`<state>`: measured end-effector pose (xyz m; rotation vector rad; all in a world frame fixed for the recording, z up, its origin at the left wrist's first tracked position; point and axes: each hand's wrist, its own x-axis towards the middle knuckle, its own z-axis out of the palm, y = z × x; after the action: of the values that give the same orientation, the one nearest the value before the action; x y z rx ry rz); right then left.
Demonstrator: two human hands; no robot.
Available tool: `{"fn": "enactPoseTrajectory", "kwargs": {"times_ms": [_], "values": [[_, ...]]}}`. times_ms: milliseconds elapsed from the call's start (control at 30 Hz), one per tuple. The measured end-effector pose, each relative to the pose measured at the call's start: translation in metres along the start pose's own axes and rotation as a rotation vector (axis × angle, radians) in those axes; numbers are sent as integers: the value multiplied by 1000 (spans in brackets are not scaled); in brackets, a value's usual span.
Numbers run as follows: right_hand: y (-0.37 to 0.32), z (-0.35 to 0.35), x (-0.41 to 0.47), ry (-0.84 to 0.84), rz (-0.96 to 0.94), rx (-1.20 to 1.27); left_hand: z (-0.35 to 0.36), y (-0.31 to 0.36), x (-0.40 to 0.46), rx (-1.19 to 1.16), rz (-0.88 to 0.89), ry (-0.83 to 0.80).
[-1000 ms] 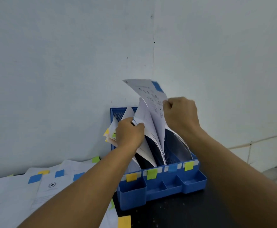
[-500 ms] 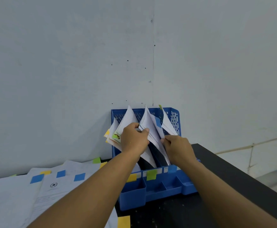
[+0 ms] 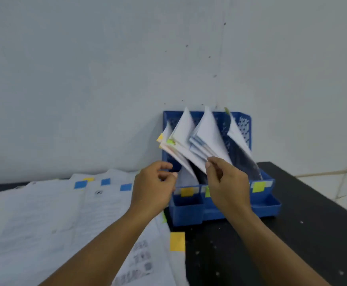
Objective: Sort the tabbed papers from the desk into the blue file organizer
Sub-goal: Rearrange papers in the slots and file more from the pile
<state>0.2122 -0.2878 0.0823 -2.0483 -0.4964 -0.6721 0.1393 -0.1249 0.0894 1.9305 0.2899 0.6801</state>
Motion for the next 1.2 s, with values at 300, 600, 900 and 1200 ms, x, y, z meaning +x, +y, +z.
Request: {"fn": "enactPoseTrajectory", "kwargs": {"times_ms": [300, 600, 900, 1200], "values": [[-41, 76, -99, -393, 18, 100, -104, -86, -63, 413, -117, 57], [-57, 108, -112, -661, 55, -82, -143, -125, -91, 711, -114, 124], [-53, 115, -135, -650, -117, -377, -141, -151, -101, 880, -174, -38], [-54, 111, -130, -678, -23, -497, -128, -138, -113, 726, 7, -132]]}}
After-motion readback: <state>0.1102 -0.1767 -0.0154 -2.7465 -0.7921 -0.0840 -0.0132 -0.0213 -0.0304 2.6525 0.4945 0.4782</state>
